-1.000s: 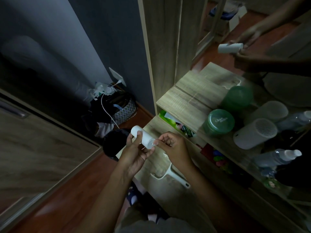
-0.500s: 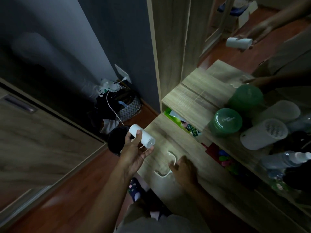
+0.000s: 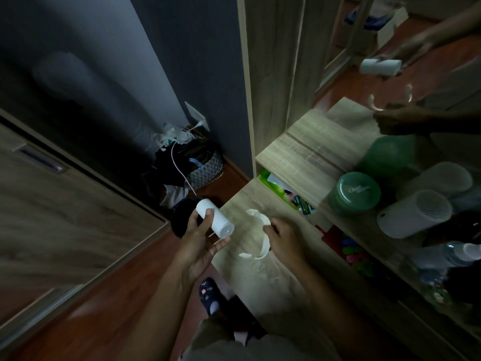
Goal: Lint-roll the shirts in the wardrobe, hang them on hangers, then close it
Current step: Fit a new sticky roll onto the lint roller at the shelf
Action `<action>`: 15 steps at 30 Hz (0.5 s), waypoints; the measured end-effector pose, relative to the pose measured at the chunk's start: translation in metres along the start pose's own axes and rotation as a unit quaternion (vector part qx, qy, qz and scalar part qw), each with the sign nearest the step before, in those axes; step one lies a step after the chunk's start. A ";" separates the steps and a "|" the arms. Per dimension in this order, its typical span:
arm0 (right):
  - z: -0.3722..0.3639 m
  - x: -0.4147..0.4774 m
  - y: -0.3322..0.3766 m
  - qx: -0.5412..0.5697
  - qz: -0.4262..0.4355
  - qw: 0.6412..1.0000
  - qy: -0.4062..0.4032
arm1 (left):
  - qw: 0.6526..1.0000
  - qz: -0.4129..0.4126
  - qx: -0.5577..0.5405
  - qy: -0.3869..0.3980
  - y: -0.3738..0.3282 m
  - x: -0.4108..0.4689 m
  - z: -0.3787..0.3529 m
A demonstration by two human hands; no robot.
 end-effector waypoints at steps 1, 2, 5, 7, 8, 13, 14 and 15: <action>0.004 -0.001 0.016 0.009 0.026 1.000 0.012 | 1.000 -0.002 0.009 0.007 -0.001 -0.002 -0.002; 0.008 -0.003 0.034 0.012 0.056 0.998 0.022 | 1.000 -0.004 0.018 0.014 -0.001 -0.004 -0.004; 0.017 -0.009 0.076 -0.005 0.134 0.991 0.028 | 0.998 -0.012 0.039 0.039 -0.004 -0.011 -0.014; 0.019 -0.006 0.087 0.004 0.160 0.987 0.013 | 0.997 -0.018 0.047 0.055 -0.006 -0.015 -0.021; 0.019 -0.003 0.090 0.006 0.165 0.986 0.005 | 0.997 -0.021 0.048 0.062 -0.007 -0.017 -0.024; 0.018 0.005 0.097 0.005 0.168 0.986 -0.011 | 0.992 -0.041 0.058 0.101 -0.011 -0.023 -0.036; 0.020 0.005 0.099 0.007 0.169 0.986 -0.013 | 0.991 -0.043 0.063 0.108 -0.012 -0.024 -0.038; 0.021 0.005 0.099 0.009 0.168 0.986 -0.014 | 0.990 -0.044 0.068 0.113 -0.012 -0.025 -0.039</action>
Point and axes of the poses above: each hand's wrist, its own x-axis towards the middle knuckle, its own z-axis out of the back of the hand, y = z × x, the point moved 7 cm from there along x, towards the middle knuckle, and after that the axes turned 5 degrees about y, right-handed, at the moved point
